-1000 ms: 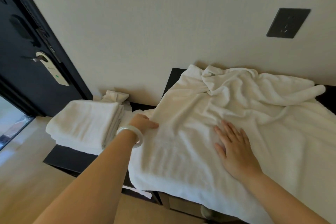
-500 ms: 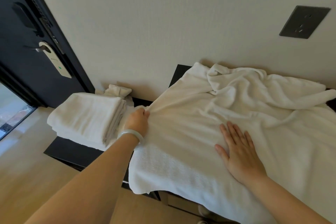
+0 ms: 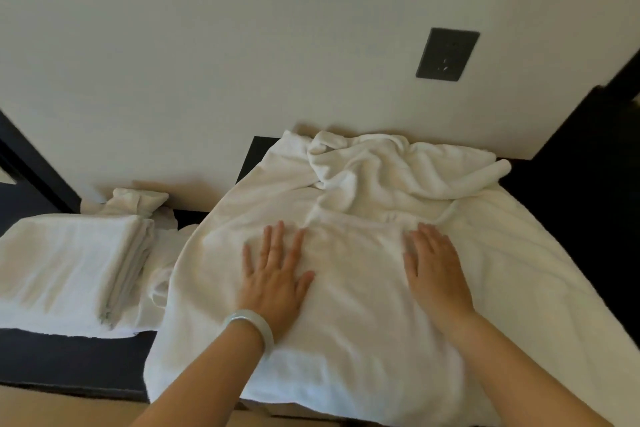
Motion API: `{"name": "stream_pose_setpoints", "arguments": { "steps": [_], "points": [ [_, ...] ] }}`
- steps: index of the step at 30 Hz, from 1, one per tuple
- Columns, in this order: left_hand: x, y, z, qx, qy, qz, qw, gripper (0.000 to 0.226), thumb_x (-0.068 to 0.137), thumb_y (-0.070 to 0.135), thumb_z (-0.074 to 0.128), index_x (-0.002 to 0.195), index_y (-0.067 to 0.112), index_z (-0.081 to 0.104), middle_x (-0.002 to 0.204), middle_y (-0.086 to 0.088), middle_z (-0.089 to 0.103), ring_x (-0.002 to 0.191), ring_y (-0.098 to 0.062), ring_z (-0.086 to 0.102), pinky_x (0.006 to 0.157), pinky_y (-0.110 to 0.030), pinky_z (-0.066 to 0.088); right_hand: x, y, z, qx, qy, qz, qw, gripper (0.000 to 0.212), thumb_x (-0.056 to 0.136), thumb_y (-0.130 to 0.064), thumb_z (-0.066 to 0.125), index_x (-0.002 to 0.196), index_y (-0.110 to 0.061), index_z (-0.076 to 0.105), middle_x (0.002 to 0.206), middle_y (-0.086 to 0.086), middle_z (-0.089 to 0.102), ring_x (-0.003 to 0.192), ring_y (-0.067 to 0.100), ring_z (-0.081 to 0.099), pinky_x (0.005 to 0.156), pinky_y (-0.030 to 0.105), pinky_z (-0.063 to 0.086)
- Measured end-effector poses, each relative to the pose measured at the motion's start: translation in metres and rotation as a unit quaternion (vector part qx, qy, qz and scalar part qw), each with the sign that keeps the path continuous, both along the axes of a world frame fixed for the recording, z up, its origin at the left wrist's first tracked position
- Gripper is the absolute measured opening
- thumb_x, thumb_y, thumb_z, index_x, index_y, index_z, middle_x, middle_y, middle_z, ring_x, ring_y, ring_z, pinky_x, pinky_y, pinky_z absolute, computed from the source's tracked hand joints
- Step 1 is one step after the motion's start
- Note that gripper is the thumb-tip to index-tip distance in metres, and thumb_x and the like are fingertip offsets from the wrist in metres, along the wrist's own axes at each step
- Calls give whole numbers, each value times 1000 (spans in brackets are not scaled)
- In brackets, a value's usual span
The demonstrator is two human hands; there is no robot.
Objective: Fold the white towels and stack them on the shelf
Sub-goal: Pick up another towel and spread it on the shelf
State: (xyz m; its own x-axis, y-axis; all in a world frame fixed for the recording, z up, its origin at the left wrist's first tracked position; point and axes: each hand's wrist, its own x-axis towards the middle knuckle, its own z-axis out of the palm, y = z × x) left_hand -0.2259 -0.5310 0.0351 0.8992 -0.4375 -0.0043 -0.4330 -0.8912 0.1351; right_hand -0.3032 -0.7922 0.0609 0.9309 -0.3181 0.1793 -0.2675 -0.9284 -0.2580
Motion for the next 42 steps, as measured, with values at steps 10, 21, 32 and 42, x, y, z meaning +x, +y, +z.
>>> {"name": "stream_pose_setpoints", "arguments": {
  "steps": [10, 21, 32, 42],
  "points": [
    [-44, 5, 8, -7, 37, 36, 999, 100, 76, 73, -26, 155, 20, 6, 163, -8, 1, 150, -24, -2, 121, -51, 1, -80, -23, -25, 27, 132, -51, 990, 69, 103, -54, 14, 156, -20, -12, 160, -11, -20, 147, 6, -19, 117, 25, -20],
    [-16, -147, 30, 18, 18, -89, 996, 67, 96, 58, -3, 156, 28, -1, 163, -3, -10, 151, -24, -10, 121, -49, -3, -69, -157, -8, 63, 138, -25, 988, 57, 108, -40, 23, 159, -26, 0, 165, -10, -10, 150, 4, -12, 120, 22, -12],
    [-47, -146, 18, -22, -55, -99, 993, 61, 98, 53, 21, 131, 23, 63, 139, -7, 56, 148, -13, -1, 109, -43, 16, -53, -145, 13, 36, 13, -45, 998, 45, 103, -33, 45, 145, -17, 47, 153, -1, 42, 140, 19, 36, 115, 29, 25],
    [23, -89, 26, -166, -88, -19, 982, 48, 93, 8, 49, 141, 4, 48, 151, -12, 35, 138, -37, 40, 113, -21, 11, 42, -104, -2, -49, 89, 90, 991, 63, 97, -55, 30, 149, -22, 45, 158, 1, 37, 146, 21, 34, 119, 40, 16]
  ]
}}
